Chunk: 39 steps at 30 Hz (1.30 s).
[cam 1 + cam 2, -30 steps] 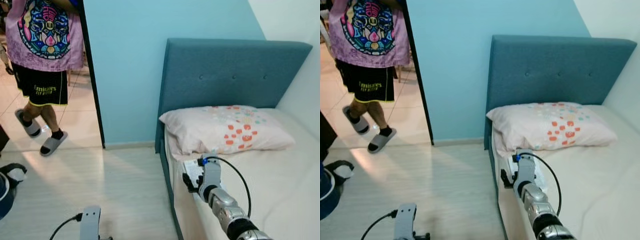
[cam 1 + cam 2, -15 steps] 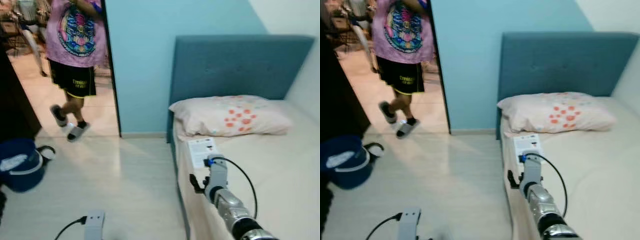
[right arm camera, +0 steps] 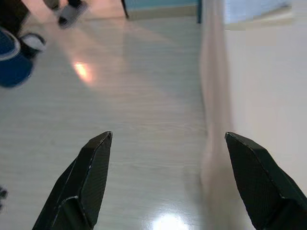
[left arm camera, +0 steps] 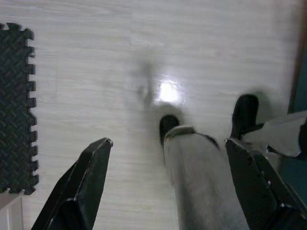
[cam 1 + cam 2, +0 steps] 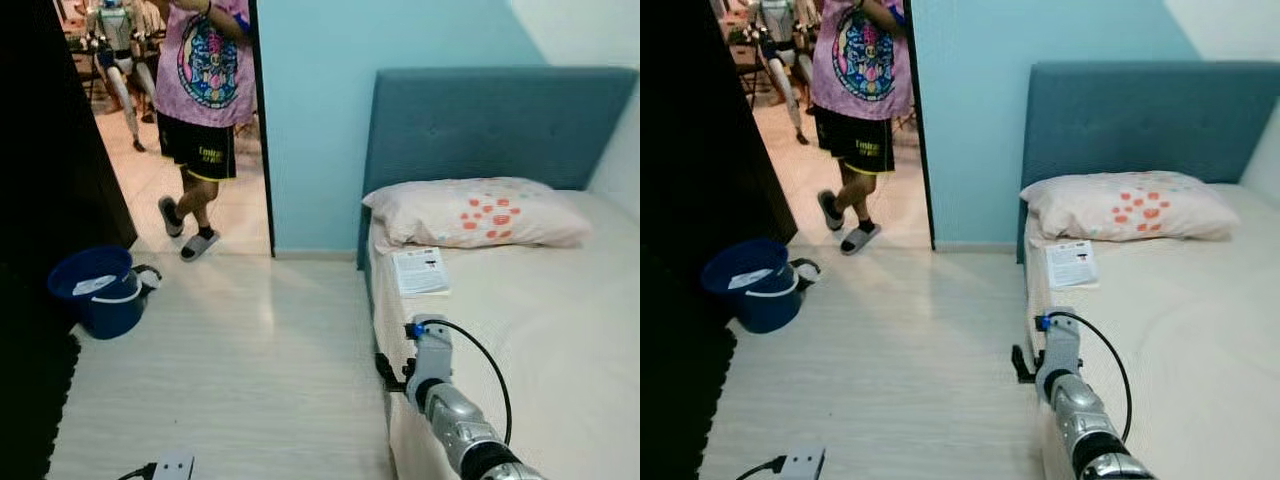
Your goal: Clean up the room
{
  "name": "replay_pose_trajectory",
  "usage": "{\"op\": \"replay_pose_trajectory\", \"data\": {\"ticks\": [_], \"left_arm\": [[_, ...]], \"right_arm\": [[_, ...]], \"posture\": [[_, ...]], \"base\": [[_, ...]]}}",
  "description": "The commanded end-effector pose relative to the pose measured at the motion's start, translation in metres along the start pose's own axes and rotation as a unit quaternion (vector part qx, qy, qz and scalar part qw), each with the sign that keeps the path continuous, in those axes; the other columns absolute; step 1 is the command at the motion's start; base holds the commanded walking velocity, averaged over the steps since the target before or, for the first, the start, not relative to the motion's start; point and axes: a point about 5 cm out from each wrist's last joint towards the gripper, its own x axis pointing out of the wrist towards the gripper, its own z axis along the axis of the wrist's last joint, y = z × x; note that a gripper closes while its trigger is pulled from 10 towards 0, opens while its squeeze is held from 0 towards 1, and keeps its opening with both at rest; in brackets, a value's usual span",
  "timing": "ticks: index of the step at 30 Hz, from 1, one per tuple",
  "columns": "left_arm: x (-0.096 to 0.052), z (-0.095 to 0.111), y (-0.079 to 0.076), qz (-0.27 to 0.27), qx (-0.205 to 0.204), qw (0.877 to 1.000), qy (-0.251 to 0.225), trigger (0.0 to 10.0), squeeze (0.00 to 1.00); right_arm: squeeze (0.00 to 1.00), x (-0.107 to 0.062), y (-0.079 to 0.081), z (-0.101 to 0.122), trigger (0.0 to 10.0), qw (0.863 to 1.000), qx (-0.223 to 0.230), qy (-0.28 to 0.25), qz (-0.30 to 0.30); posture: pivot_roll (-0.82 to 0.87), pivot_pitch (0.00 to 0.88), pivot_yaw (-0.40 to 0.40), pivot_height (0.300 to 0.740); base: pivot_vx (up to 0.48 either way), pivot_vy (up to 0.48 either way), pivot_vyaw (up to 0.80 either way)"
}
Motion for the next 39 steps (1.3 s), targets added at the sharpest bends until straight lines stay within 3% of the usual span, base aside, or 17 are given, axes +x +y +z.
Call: {"op": "replay_pose_trajectory", "data": {"ticks": [1,6,15,16,24,26,27,29,31,35,39], "left_arm": [[0.0,0.001,0.001,0.0,0.005,1.0,-0.001,10.0,0.0],[0.0,-0.001,0.0,-0.001,0.011,1.0,0.002,10.0,0.0],[0.0,-0.001,-0.004,0.0,0.027,1.0,0.002,10.0,0.0],[0.0,-0.001,-0.001,0.025,0.026,0.999,0.002,10.0,0.0],[-0.001,0.006,0.013,0.087,0.018,0.996,-0.008,10.0,0.0],[0.0,0.015,0.013,0.076,0.03,0.996,-0.023,10.0,0.0],[0.0,0.019,0.01,0.061,0.069,0.995,-0.028,10.0,0.0],[0.0,0.019,0.01,0.061,0.069,0.995,-0.028,10.0,0.0],[0.001,0.018,0.006,0.042,0.128,0.991,-0.026,10.0,0.0],[-0.001,0.007,0.012,0.044,0.138,0.989,-0.003,10.0,0.0],[-0.003,-0.002,0.018,0.054,0.122,0.991,0.016,10.0,0.0]], "right_arm": [[0.0,0.001,0.004,0.002,10.0,1.0,0.005,-0.005,0.006],[0.0,0.001,0.005,0.0,10.0,1.0,-0.002,0.002,0.009],[0.0,0.0,-0.002,-0.002,10.0,0.999,0.027,0.006,-0.024],[0.0,-0.001,-0.012,-0.004,10.0,0.998,0.022,0.016,-0.06],[0.0,-0.006,-0.027,-0.007,10.0,0.994,0.015,0.028,-0.105],[0.0,-0.008,-0.034,-0.009,10.0,0.992,0.011,0.032,-0.121],[0.0,-0.009,-0.036,-0.009,10.0,0.991,0.01,0.033,-0.127],[0.0,-0.009,-0.036,-0.009,10.0,0.991,0.01,0.033,-0.127],[0.0,-0.01,-0.039,-0.01,10.0,0.99,0.006,0.036,-0.135],[0.0,-0.013,-0.047,-0.013,10.0,0.987,0.005,0.041,-0.154],[0.0,-0.022,-0.063,-0.021,10.0,0.982,0.012,0.052,-0.183]], "posture": [[-0.02,0.0,-0.029,0.74],[-0.02,0.0,-0.027,0.74],[-0.03,0.0,-0.022,0.74],[-0.03,0.0,-0.009,0.74],[-0.03,0.0,0.007,0.74],[-0.03,0.0,-0.002,0.74],[-0.03,0.0,-0.005,0.74],[-0.03,0.0,-0.005,0.74],[-0.03,0.0,-0.004,0.74],[-0.03,0.0,-0.004,0.74],[-0.05,0.0,-0.001,0.74]], "base": [[0.0,0.0,0.0],[0.0,0.0,-0.43],[0.0,0.0,-0.71],[0.0,0.0,-0.71],[0.0,0.0,-0.71],[0.0,0.0,-0.7],[0.0,0.0,-0.71],[0.0,0.0,-0.71],[0.0,0.0,-0.71],[0.0,0.0,-0.7],[0.0,0.0,-0.71]]}}
